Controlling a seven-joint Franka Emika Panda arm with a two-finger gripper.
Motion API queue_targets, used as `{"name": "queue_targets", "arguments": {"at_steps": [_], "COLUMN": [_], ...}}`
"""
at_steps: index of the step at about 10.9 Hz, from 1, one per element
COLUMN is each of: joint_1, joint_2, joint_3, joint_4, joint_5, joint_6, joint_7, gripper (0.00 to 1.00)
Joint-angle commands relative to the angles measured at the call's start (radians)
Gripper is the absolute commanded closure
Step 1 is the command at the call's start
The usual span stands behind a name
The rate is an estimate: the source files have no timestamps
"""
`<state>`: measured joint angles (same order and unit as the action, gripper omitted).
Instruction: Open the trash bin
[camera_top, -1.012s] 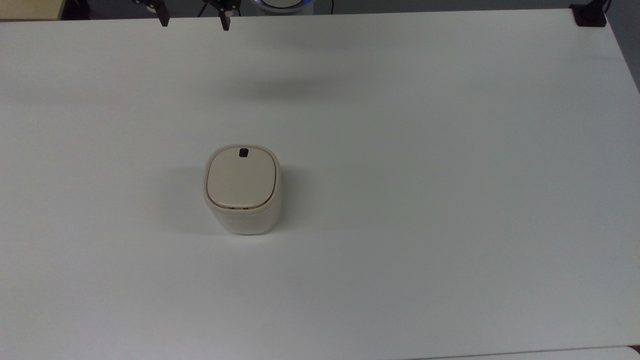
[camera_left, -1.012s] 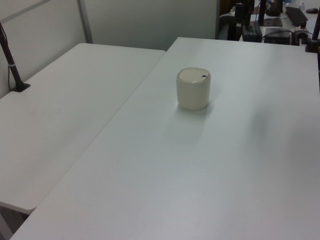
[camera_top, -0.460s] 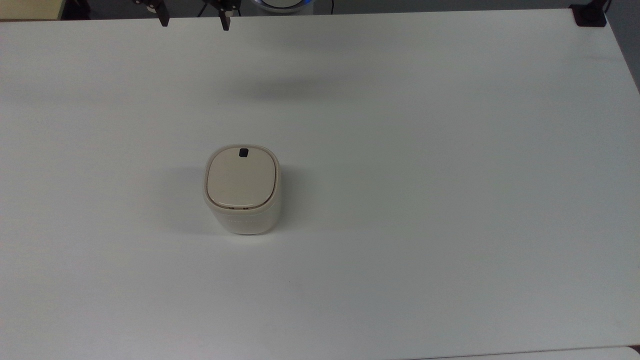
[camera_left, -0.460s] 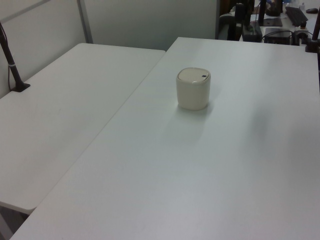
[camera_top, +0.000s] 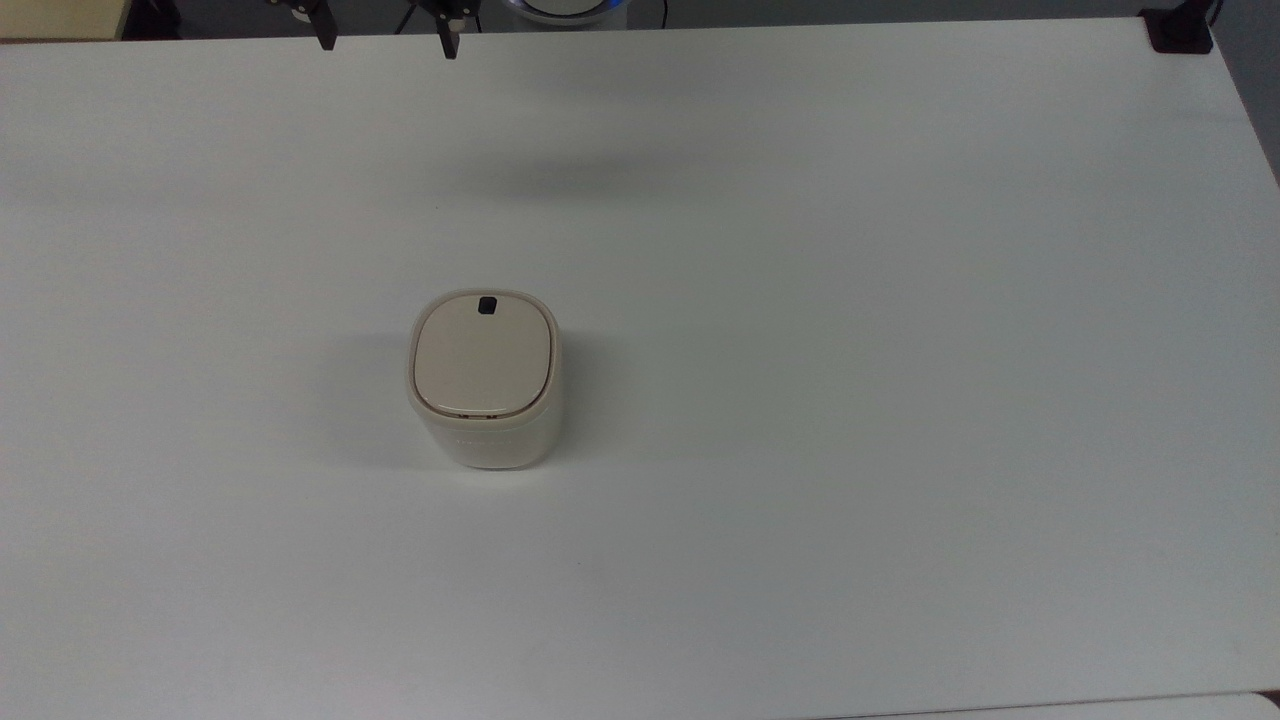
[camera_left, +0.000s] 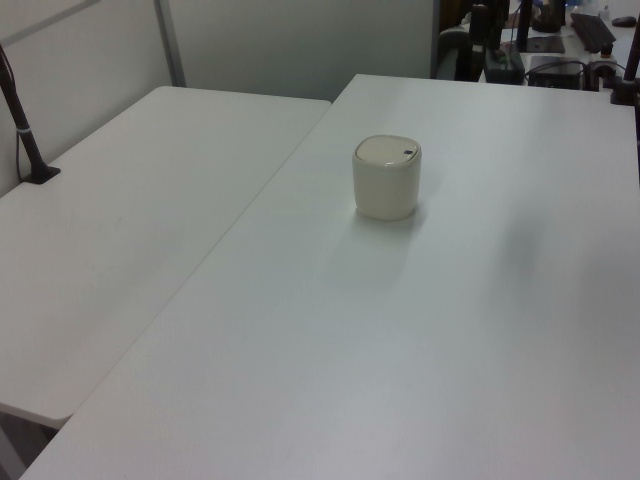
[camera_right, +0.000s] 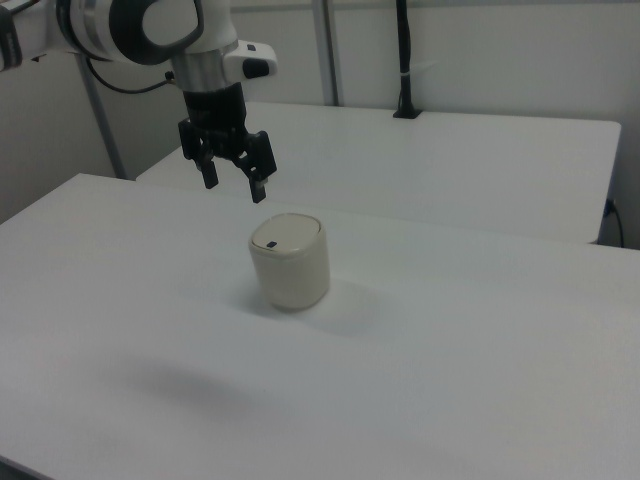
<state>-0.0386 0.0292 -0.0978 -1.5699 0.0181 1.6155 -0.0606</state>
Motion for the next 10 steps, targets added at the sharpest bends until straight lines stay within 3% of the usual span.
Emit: {"name": "queue_targets", "arguments": {"at_steps": [1,7,8,9,10], "joint_1": [0.002,0.008,0.011,0.014,0.016], "joint_2": [-0.003,0.017,0.018,0.032,0.047], "joint_3": [-0.01,-0.005,-0.005,-0.003,0.0], "joint_4": [0.011,0.011,0.008,0.01,0.011], "joint_5": [0.014,0.011,0.011,0.011,0.013], "joint_6": [-0.014,0.018,0.02,0.027,0.033], "joint_7": [0.015,0.012,0.004,-0.014,-0.036], "gripper": [0.0,0.0,0.06,0.2,0.4]}}
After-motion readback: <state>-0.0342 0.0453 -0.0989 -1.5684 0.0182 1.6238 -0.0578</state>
